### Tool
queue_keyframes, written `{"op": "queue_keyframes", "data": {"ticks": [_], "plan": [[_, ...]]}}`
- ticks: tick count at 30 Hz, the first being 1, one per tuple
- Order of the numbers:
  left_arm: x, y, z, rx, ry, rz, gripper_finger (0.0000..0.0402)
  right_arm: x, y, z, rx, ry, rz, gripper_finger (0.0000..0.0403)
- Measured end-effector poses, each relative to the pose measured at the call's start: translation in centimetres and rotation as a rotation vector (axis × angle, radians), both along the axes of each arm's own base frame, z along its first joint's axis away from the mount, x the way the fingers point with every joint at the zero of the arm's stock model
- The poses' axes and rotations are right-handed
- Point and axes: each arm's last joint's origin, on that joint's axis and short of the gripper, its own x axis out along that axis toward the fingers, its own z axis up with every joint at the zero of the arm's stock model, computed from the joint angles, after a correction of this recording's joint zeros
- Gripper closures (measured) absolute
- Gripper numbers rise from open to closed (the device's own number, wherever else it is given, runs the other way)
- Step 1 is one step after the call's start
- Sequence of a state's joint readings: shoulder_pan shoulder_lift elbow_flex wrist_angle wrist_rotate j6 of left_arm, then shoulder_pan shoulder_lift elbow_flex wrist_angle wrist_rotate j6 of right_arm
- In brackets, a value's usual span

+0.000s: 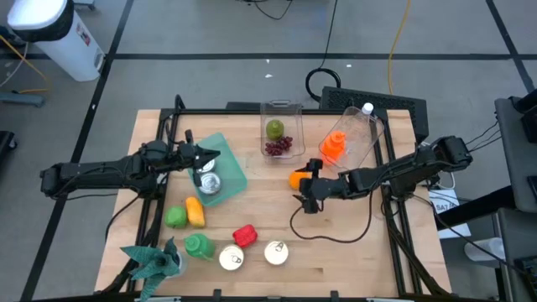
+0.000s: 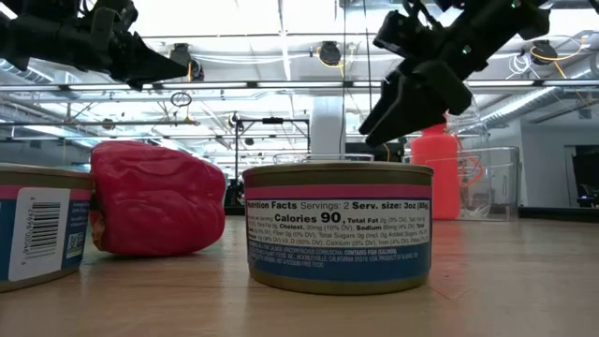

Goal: Pick & Place Food Item
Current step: Put the orange into the left transparent bin

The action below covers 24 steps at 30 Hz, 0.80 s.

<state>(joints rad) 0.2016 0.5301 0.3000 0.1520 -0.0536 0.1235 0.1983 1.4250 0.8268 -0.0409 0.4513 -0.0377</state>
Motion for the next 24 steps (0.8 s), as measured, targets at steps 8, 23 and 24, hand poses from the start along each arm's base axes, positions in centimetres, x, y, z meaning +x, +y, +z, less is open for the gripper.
{"op": "queue_keyframes", "data": {"ticks": [8,23,24], "plan": [[0.0,0.0,-0.1,0.001,0.008,0.000,0.0376,-0.6,-0.5,-1.0,0.140,-0.042,-0.199,0.0003],[0.0,0.0,-0.1,-0.003,0.007,0.000,0.0376,-0.3,-2.4,-3.4,0.155,0.088,-0.290,0.0003],[0.0,0.0,-0.1,-0.006,0.006,0.000,0.0376,-0.2,-2.5,-3.5,0.162,0.092,-0.278,0.0003]]}}
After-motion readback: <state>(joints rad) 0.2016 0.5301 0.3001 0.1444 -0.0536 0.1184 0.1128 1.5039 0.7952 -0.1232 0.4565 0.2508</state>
